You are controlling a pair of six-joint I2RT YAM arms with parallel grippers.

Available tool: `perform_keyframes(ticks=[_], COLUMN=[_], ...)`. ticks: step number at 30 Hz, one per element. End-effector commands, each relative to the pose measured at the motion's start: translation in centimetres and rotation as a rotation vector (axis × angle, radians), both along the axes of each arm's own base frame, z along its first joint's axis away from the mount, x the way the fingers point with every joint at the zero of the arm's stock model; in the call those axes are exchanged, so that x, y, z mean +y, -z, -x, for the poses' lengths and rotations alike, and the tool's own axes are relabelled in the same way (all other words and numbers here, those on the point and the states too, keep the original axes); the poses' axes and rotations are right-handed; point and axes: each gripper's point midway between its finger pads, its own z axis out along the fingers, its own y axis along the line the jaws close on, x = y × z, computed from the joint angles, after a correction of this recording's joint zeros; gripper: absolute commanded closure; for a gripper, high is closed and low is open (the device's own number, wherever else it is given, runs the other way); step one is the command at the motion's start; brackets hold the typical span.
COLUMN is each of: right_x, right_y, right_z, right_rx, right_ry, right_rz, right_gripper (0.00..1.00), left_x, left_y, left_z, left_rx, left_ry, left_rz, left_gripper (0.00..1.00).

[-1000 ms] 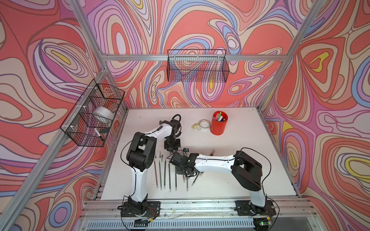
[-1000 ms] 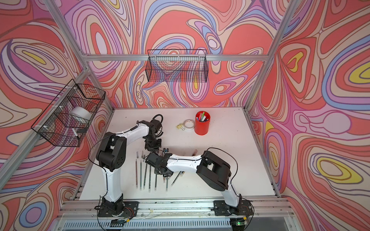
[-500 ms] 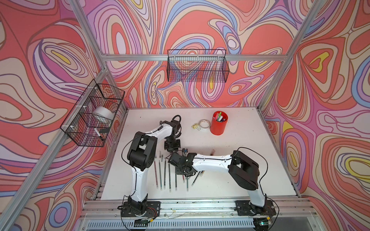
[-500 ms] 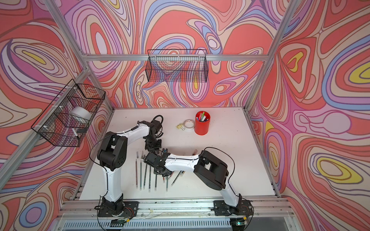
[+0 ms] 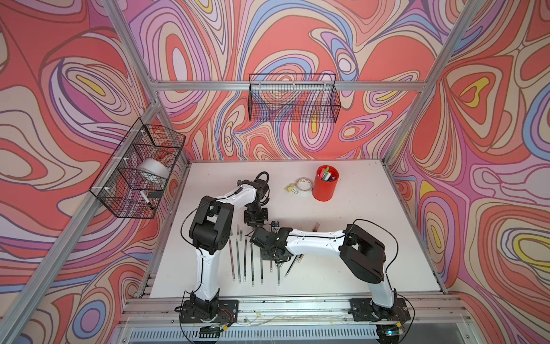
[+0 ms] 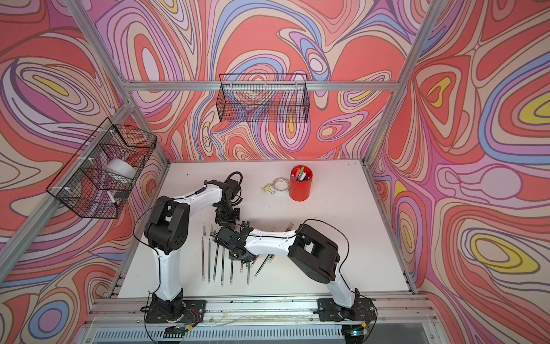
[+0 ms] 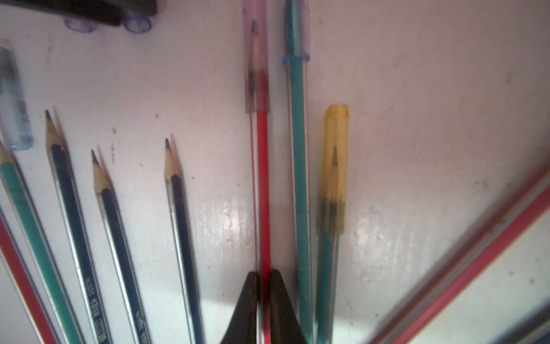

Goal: Remove the protective cover of the pencils
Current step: Pick up the pencil from the center of the board.

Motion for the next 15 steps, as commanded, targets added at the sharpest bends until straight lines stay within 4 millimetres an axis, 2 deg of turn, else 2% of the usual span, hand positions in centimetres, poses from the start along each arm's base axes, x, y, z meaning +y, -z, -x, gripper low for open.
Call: perform_keyframes(ticks=[1,10,15], right_x=[-0.5,0.4,0.5], right_y=[0.8,-0.6,-1.1], right_z=[0.2,0.0,-0.1], right_rx=[0.024,0.002,-0.01], right_ry=[0.001,-0.015,-0.021], right_rz=[0.022,-0.035,-0.057], right_gripper=[0.91,0.96,0.96], left_x=[0.3,0.0,0.0], left_y=[0.3,0.0,-0.5], left_z=[0.6,0.4,0.2], left_rx=[0.03,0.017,0.001], left_ry=[0.012,0.016,0.017], left_rz=[-0.038,-0.028,-0.026], left_gripper=[0.8,0.82,0.73])
